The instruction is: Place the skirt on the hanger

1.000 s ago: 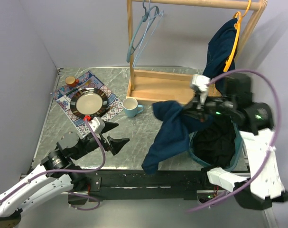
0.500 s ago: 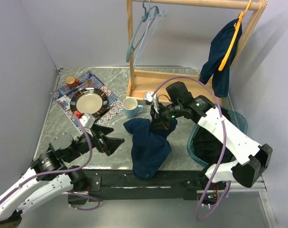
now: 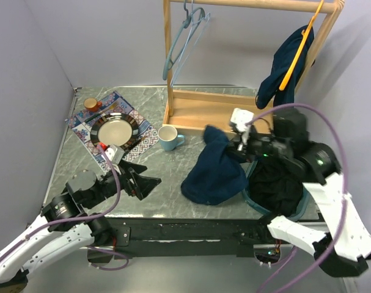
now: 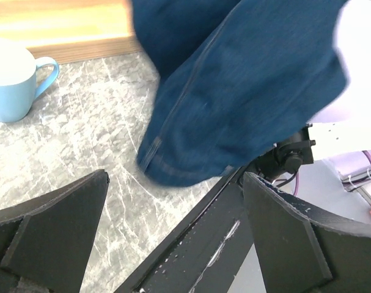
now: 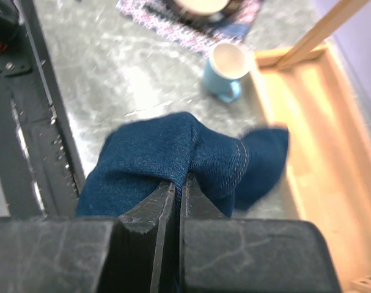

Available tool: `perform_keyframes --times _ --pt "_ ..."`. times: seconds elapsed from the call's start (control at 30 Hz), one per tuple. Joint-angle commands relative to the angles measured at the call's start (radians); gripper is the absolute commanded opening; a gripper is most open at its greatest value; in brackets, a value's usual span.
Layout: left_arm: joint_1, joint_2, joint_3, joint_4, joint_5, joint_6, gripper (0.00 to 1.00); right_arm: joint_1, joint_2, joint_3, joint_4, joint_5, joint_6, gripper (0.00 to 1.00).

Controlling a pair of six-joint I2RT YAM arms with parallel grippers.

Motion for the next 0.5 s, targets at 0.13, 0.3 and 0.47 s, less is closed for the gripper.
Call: perform_keyframes --times 0.13,0.3,0.47 --pt "0.004 0.007 0.036 0.044 0.006 0.007 0.97 0.019 0.188 0.024 0.071 -0.121 0.027 0.00" --pt "0.004 -0.029 0.021 0.024 -0.008 -0.025 0.97 0.107 0.499 0.084 0.146 -0.040 0.099 0.13" --pt "0.004 -0.036 -0.016 0.009 -0.014 -0.096 0.97 0.121 0.717 0.228 0.164 0.143 0.223 0.65"
